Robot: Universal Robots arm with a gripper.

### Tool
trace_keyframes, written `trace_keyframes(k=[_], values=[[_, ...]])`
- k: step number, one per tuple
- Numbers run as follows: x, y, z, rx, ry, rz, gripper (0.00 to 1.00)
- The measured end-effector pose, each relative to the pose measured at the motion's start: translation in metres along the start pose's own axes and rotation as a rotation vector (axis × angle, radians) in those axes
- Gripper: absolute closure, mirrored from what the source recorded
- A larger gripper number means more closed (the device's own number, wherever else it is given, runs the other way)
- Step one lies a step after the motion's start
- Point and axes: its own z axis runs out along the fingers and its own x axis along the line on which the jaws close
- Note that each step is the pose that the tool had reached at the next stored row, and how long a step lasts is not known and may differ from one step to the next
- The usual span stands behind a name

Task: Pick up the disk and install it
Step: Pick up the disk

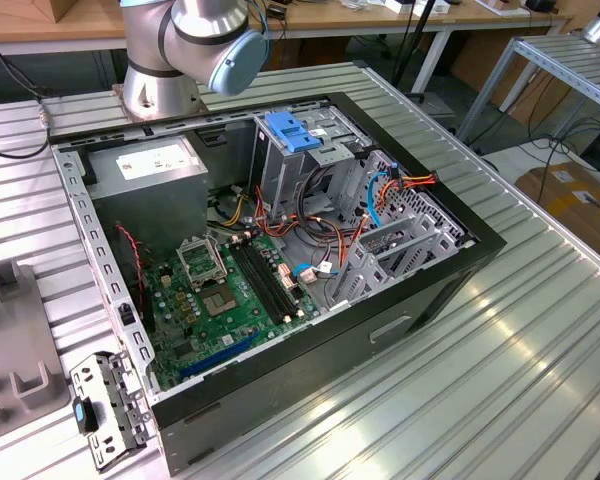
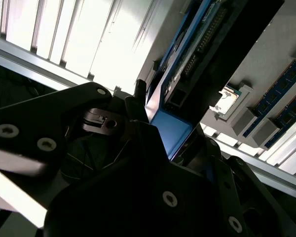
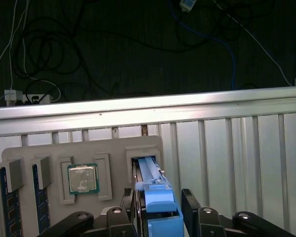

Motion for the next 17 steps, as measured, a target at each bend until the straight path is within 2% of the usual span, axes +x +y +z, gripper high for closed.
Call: trace_keyframes(k=[3,4,8,17], values=[[0.0,0.0,0.0,-0.0002,0.0,0.0,0.51],[0.0,0.0,0.0,-0.0002,0.0,0.0,0.58],[0.0003,-0.0001,0.0,-0.0004,0.0001,0.0,0.58],[0.0063,-0.0005,-0.0003,-0.0004,0.0001,0.0,0.58]])
